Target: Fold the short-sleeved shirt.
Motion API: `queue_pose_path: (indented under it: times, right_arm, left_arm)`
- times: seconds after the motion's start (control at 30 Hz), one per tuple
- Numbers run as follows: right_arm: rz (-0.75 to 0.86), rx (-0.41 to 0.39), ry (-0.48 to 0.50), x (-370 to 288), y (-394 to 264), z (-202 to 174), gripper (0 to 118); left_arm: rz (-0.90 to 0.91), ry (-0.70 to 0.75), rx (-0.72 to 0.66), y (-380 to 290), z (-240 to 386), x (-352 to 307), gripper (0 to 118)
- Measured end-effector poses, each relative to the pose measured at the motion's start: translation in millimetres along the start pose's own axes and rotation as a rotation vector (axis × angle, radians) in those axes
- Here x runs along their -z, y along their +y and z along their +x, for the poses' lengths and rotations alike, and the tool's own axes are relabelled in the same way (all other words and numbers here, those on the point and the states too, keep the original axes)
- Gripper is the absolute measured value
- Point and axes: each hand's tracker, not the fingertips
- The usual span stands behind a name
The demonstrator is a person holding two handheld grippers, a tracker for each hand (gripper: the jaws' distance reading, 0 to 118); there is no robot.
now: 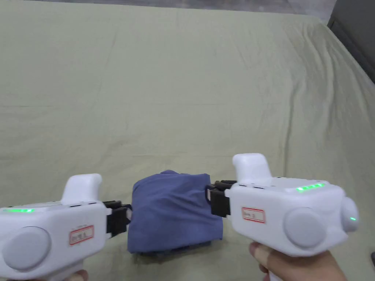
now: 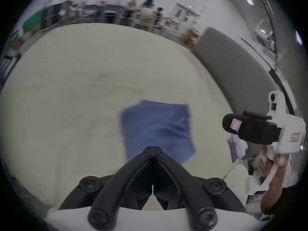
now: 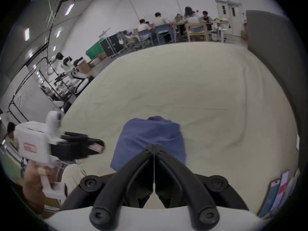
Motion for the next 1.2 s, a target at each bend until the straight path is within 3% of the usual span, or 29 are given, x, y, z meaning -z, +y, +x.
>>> queue_pose_path:
  times: [0.07, 0.13, 0.17, 0.23, 0.27, 0.37, 0.4, 0.43, 0.47, 0.5, 0.53, 0.6, 0.83, 0.87, 0.9, 0.93, 1.07, 1.2]
  right_arm:
    - [-0.082, -0.044, -0.066, 38, -3, -2, 3]
    - [-0.199, -0.175, -0.239, 80, -18, -6, 3]
    - [-0.272, -0.206, -0.274, 99, -27, -3, 3]
    - [-0.373, -0.084, -0.243, 122, -43, 10, 3]
    - [-0.276, -0.037, -0.223, 115, -43, 12, 3]
    - [-0.273, -0.034, -0.206, 106, -34, 15, 3]
    - [-0.276, -0.027, -0.2, 108, -34, 18, 3]
    - [-0.281, -0.019, -0.191, 105, -34, 19, 3]
    - [-0.279, -0.008, -0.184, 104, -34, 21, 3]
    - [-0.277, 0.004, -0.18, 104, -34, 22, 3]
    - [-0.275, 0.01, -0.18, 104, -34, 21, 3]
    - [-0.269, 0.01, -0.181, 104, -37, 21, 3]
    - [-0.256, 0.035, -0.168, 102, -38, 24, 3]
    - [-0.254, 0.038, -0.167, 102, -38, 25, 3]
    - [-0.251, 0.045, -0.167, 102, -39, 25, 3]
    - [-0.244, 0.056, -0.163, 100, -39, 26, 3]
    - [-0.221, 0.076, -0.186, 86, -32, 11, 3]
    - [-0.137, 0.068, -0.247, 74, -8, -31, 4]
  left_arm:
    - [0.003, 0.038, -0.035, 0, -16, -2, 0]
    - [-0.012, 0.041, -0.086, -1, -28, 1, 0]
    - [-0.016, 0.044, -0.091, -1, -29, 3, 0]
    - [-0.021, 0.051, -0.087, -4, -26, 9, 0]
    - [-0.025, 0.052, -0.086, -4, -25, 12, 0]
    - [-0.033, 0.04, -0.077, -6, -14, 20, 0]
    - [-0.022, 0.032, -0.068, -6, -12, 24, 12]
    - [0.005, 0.017, -0.045, -7, -9, 26, 69]
    - [0.019, 0.023, -0.023, -6, -5, 30, 117]
    - [0.001, 0.044, -0.005, -4, -2, 37, 118]
    - [-0.066, 0.036, 0.008, -14, 1, 41, 118]
    - [0.001, 0.005, 0.008, -14, 8, 56, 118]
    - [-0.213, -0.069, -0.029, -11, 18, 116, 118]
    - [-0.205, -0.086, -0.026, -11, 20, 120, 105]
    - [-0.164, -0.094, -0.017, -11, 20, 121, 68]
    - [-0.142, -0.036, -0.023, -12, 20, 118, 50]
    - [-0.133, -0.063, -0.023, -11, 17, 104, 41]
    - [-0.101, -0.079, -0.055, -2, -4, 77, 37]
